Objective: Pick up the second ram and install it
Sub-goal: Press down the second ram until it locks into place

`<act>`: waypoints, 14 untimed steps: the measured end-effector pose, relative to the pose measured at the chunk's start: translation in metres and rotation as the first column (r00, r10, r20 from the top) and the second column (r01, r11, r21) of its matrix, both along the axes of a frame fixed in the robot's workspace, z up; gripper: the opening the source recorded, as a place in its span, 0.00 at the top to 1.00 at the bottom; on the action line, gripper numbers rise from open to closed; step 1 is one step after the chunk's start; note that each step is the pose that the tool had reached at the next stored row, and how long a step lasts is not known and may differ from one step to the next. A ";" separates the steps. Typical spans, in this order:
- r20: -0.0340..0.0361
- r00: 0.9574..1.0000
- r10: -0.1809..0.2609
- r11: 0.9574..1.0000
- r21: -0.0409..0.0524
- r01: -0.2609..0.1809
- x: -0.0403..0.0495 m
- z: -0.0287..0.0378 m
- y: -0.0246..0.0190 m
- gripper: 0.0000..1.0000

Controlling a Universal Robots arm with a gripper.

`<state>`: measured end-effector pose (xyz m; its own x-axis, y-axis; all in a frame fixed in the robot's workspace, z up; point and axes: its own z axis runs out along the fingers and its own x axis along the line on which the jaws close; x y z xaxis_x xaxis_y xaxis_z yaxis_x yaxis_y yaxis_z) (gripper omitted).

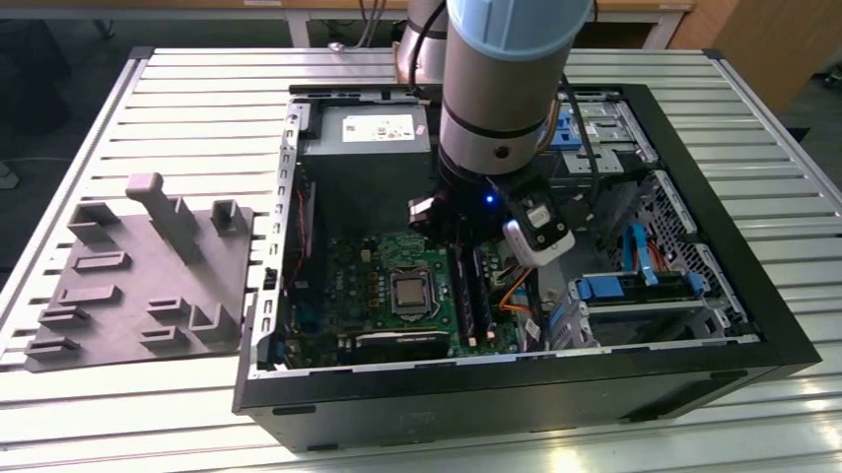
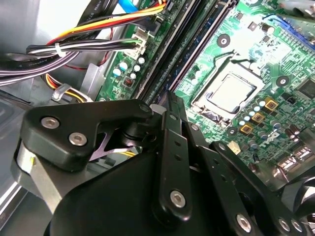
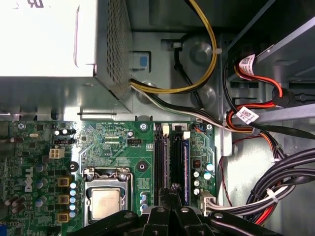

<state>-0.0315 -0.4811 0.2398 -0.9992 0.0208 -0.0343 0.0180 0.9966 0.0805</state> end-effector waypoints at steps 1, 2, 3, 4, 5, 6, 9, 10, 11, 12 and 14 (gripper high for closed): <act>0.000 1.000 0.000 1.000 0.000 0.000 0.0000 0.0000 0.0003 0.89; 0.000 1.000 0.000 1.000 0.000 0.000 0.0000 -0.0001 0.0006 0.89; 0.000 1.000 0.000 1.000 0.000 0.000 0.0000 -0.0001 0.0008 0.89; 0.000 1.000 0.000 1.000 0.000 0.000 0.0000 0.0000 0.0010 0.89; 0.000 1.000 0.000 1.000 0.000 0.000 0.0000 0.0000 0.0013 0.89; 0.000 1.000 0.000 1.000 0.000 0.000 0.0000 0.0000 0.0015 0.89; 0.000 1.000 0.000 1.000 0.000 0.000 0.0000 0.0000 0.0025 0.89; 0.000 1.000 0.000 1.000 0.000 0.000 0.0000 0.0000 0.0027 0.89; 0.000 1.000 0.000 1.000 0.000 0.000 0.0000 0.0000 0.0028 0.89; 0.000 1.000 0.000 1.000 0.000 0.000 0.0000 0.0000 0.0030 0.89; 0.000 1.000 0.000 1.000 0.000 0.000 0.0000 0.0000 0.0032 0.89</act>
